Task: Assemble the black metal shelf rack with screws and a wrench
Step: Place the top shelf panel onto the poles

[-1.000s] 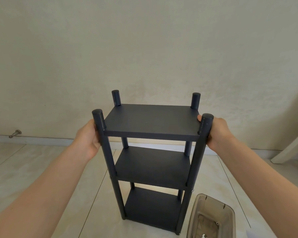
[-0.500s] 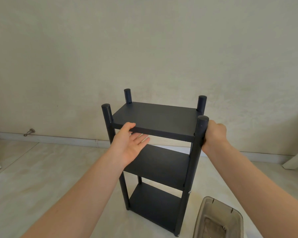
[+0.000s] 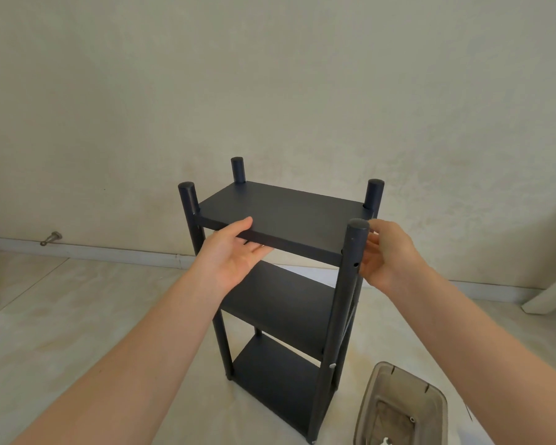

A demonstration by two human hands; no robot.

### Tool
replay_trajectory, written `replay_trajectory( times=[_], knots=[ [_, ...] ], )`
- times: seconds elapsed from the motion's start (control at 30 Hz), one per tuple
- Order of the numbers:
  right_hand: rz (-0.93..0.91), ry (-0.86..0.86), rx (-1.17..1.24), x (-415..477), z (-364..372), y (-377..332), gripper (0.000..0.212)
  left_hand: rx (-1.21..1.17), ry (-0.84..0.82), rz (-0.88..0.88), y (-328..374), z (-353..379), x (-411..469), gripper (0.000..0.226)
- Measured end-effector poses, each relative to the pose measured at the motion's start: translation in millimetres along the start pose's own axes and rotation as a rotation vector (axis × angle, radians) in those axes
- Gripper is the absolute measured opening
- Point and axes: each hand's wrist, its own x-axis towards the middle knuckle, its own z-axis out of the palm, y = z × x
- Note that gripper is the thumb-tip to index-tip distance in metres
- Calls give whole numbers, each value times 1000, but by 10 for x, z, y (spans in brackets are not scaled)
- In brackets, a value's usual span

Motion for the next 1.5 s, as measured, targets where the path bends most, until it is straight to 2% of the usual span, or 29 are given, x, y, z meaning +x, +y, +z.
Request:
replay_trajectory(
  times=[0.1, 0.33, 0.5, 0.63, 0.73, 0.87, 1.03, 1.23, 1.37, 1.5],
  knots=[
    [31, -119, -46, -45, -71, -40, 14, -10, -30, 6, 54, -55, 11, 35],
    [81, -288, -184, -82, -237, -67, 10, 51, -43, 15, 184, -190, 44, 44],
    [87, -350, -213, -84, -250, -29, 20, 129, -47, 40, 264, -256, 34, 47],
    [90, -390, -189, -96, -181, 4, 16, 96, 6, 56, 257, -259, 28, 40],
    [79, -373, -169, -81, -147, 3, 16, 24, 42, 77, 136, -210, -12, 36],
    [46, -321, -146, -36, -113, 13, 21, 2, -25, 67, -14, -152, -85, 37],
    [41, -297, -105, 11, -19, 37, 21, 159, -124, -36, -208, -47, -187, 47],
    [24, -256, -62, 66, 34, 22, 19, 210, -149, -41, -292, 69, -248, 56],
    [-3, -167, -230, 110, -11, -1, 29, 221, -179, -44, -313, 98, -261, 62],
    [-35, -172, -327, 86, -60, 17, 33, 245, -205, -47, -300, 79, -278, 61]
  ],
)
